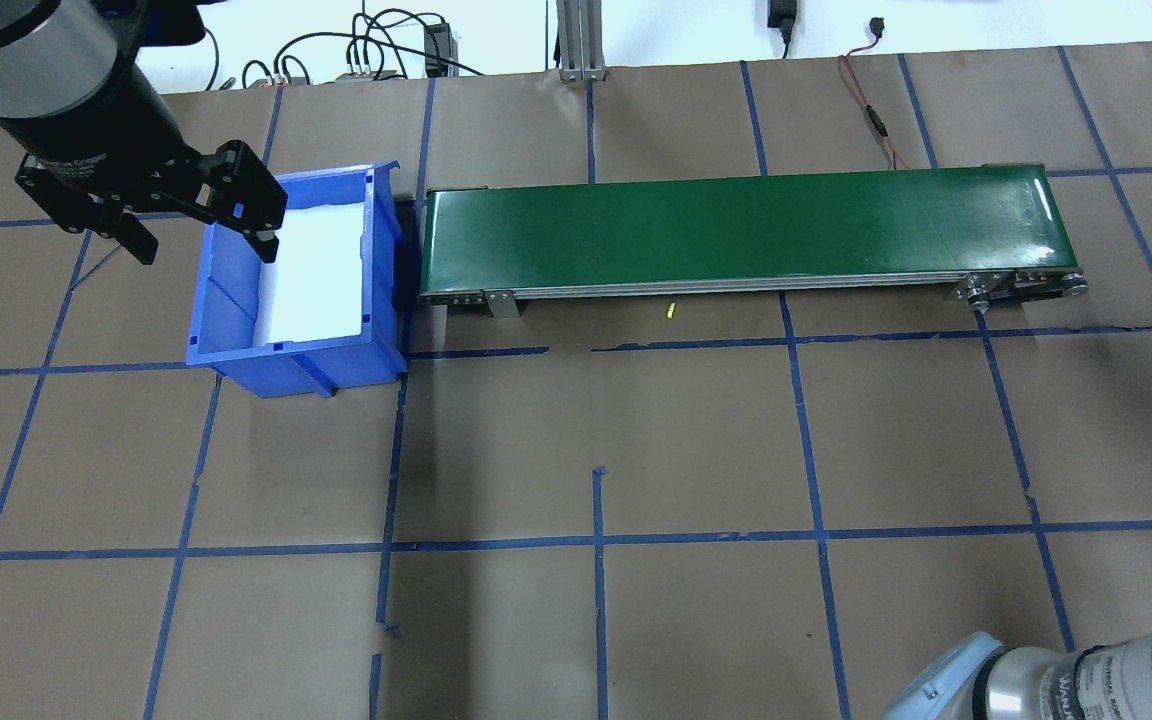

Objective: Move block left to right into plate

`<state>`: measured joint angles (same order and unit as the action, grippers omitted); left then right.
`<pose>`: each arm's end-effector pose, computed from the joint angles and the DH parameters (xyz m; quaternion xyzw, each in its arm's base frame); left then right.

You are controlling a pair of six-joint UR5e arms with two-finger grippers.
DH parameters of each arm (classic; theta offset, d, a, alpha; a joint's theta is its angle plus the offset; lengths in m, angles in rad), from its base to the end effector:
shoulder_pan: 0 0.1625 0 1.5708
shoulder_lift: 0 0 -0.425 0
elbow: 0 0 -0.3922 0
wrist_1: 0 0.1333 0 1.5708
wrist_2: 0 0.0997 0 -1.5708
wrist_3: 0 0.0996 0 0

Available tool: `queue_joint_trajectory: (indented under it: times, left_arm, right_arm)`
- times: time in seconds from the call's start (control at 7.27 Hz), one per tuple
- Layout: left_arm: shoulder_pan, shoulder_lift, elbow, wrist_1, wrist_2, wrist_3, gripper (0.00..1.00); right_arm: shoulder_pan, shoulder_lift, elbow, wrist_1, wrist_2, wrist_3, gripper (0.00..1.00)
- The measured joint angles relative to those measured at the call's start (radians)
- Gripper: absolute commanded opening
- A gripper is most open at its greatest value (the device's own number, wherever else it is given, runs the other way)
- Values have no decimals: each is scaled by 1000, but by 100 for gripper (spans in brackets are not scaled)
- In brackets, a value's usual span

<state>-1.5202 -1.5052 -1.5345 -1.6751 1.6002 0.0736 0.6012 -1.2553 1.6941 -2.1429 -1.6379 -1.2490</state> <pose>-0.1069 -0.4678 0.5267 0.0115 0.9998 0.0021 0.0146 -0.4223 -0.4432 0.3147 0.1366 -0.9878 -0.0003 0.0745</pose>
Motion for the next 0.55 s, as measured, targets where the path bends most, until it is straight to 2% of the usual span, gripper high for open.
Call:
queue_joint_trajectory:
  times: [0.55]
  left_arm:
    - [0, 0, 1, -5, 0, 0, 100]
  right_arm:
    - [280, -156, -34, 171, -2, 328, 99]
